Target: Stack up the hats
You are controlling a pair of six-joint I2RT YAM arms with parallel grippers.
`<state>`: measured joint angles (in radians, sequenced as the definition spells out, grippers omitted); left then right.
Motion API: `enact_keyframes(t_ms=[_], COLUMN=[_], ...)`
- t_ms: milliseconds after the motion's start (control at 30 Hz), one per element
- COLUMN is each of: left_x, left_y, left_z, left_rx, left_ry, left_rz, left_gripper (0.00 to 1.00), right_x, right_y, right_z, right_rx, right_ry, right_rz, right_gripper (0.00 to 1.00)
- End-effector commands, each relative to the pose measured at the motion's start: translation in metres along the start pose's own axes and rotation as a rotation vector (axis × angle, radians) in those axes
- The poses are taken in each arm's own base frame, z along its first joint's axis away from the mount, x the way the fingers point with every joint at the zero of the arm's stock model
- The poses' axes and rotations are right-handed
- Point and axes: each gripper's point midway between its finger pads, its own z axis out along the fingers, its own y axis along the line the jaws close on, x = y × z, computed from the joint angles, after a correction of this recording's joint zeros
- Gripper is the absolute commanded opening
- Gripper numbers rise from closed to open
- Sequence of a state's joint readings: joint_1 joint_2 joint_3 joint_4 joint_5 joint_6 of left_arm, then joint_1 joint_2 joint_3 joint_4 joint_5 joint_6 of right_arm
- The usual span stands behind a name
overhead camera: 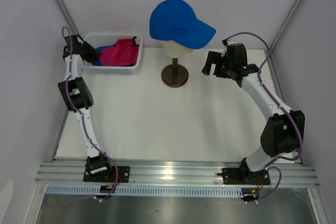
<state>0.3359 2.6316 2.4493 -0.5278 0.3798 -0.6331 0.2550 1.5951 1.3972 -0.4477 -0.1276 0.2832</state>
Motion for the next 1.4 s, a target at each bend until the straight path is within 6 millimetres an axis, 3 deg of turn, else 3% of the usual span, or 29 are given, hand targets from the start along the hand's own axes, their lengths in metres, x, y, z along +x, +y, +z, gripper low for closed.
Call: enact_keyframes(t_ms=[0, 267, 467, 600, 733, 867, 967, 1067, 1100, 1167, 1233, 1367], left_x=[0.005, 0.008, 0.025, 0.032, 0.05, 0.071, 0.074, 0.072, 0.072, 0.067, 0.063, 0.061], left_y=[-0.035, -0.046, -0.065, -0.058, -0.05, -0.06, -0.072, -0.081, -0.083, -0.088, -0.09, -0.1], left_z=[0.006, 0.013, 0.021, 0.02, 0.015, 0.01, 0.012, 0.014, 0.016, 0.018, 0.022, 0.022], left_rx=[0.118, 0.139, 0.172, 0.12, 0.099, 0.204, 0.287, 0.347, 0.359, 0.383, 0.392, 0.415], left_ry=[-0.004, -0.011, 0.025, 0.043, 0.117, 0.213, 0.231, 0.229, 0.227, 0.207, 0.191, 0.169], left_rz=[0.009, -0.016, 0.002, 0.013, 0.047, 0.059, 0.039, 0.017, 0.011, -0.008, -0.029, -0.021], left_gripper=[0.35, 0.43, 0.45, 0.61, 0.65, 0.67, 0.63, 0.44, 0.32, 0.22, 0.01, 0.01], right_x=[-0.019, -0.021, -0.024, -0.024, -0.025, -0.024, -0.023, -0.023, -0.022, -0.023, -0.024, -0.024], right_y=[0.007, 0.007, 0.008, 0.007, 0.008, 0.01, 0.012, 0.011, 0.01, 0.008, 0.008, 0.008], right_z=[-0.009, -0.012, -0.013, -0.016, -0.02, -0.018, -0.019, -0.025, -0.026, -0.029, -0.031, -0.031], right_rx=[-0.007, -0.001, -0.008, 0.0, 0.0, -0.014, -0.018, -0.008, -0.004, 0.009, 0.01, 0.009], right_ry=[-0.053, -0.062, -0.066, -0.067, -0.075, -0.073, -0.07, -0.08, -0.081, -0.092, -0.098, -0.097], right_rz=[-0.019, -0.023, -0.023, -0.026, -0.031, -0.032, -0.027, -0.027, -0.026, -0.027, -0.025, -0.025], right_gripper=[0.99, 0.99, 0.99, 1.0, 1.0, 1.0, 0.99, 1.0, 1.0, 0.99, 1.0, 1.0])
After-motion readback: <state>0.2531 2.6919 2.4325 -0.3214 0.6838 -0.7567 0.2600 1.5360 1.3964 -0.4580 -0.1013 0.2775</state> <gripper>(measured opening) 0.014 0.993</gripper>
